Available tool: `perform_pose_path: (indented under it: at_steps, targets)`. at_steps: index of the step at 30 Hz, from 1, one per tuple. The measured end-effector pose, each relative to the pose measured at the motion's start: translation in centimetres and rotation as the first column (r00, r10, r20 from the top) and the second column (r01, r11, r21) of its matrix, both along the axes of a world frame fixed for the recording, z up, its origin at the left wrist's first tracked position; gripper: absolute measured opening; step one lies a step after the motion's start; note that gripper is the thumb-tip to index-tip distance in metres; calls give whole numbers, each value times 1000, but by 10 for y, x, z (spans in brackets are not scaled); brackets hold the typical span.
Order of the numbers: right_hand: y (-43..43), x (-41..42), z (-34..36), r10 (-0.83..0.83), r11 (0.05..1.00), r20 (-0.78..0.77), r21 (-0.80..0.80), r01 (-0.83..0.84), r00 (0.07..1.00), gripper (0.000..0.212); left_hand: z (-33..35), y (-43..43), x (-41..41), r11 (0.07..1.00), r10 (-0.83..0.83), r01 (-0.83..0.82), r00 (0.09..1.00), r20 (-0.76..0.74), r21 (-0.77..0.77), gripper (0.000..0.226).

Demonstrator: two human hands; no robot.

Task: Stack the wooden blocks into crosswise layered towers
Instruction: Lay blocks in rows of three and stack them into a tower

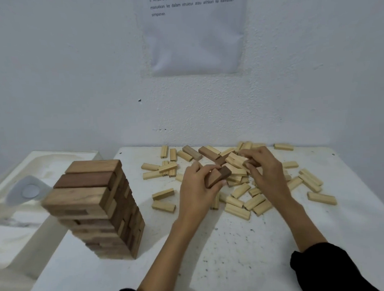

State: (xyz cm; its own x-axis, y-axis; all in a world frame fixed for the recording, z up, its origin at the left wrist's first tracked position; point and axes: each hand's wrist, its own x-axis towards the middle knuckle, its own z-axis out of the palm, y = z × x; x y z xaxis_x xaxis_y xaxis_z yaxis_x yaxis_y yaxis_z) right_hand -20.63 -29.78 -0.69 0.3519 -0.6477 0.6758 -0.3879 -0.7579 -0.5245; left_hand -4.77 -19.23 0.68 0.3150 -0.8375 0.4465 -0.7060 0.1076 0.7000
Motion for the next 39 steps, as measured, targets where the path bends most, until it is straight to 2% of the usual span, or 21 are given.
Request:
perform_pose_path:
  at_steps: [5,10,12,17,20,23,25,27,29,31,33,35,37,39]
  targets:
    - [75,-9,-9,-111,993,143,-13,114,984,39,-13,48,-11,984,-107,95,991,76,147,33]
    - [127,-16,-11,-154,988,198,23,153,968,35,-22,90,-4,962,-117,107,993,27,251,32]
    - [142,-18,-15,-157,986,209,83,143,965,35,-21,102,0,955,-118,112,993,7,273,32]
    - [173,-28,-18,-156,930,272,365,48,950,37,-23,128,-2,933,-169,172,985,-38,317,37]
    - [181,-36,-20,-64,879,267,471,-72,962,42,-22,134,1,932,-179,192,981,-70,307,32]
    - [187,-35,-19,21,862,229,490,-134,973,36,-21,129,9,935,-137,138,990,-26,325,30]
    - [190,-29,-18,58,871,195,470,-145,979,27,-21,122,12,928,-118,114,993,-8,355,33]
    - [191,-24,-20,84,884,140,447,-139,987,26,-20,116,12,921,-112,110,994,-17,374,36]
    - [190,-23,-25,72,911,55,403,-88,996,26,-18,111,13,910,-123,125,992,-30,396,35]
    - [190,-25,-29,-14,943,-41,333,27,999,20,-15,110,16,896,-139,127,990,-2,426,32]
    - [192,-30,-31,-132,938,-122,304,164,984,29,-12,112,21,898,-135,115,991,18,424,29]
    - [196,-33,-31,-157,924,-196,318,214,968,45,-11,116,25,897,-138,120,990,13,425,26]
    - [201,-33,-30,-77,924,-229,349,155,971,54,-10,120,26,881,-166,140,986,18,451,25]
    - [202,-28,-30,12,919,-214,388,74,977,49,-9,122,26,870,-189,157,982,21,467,26]
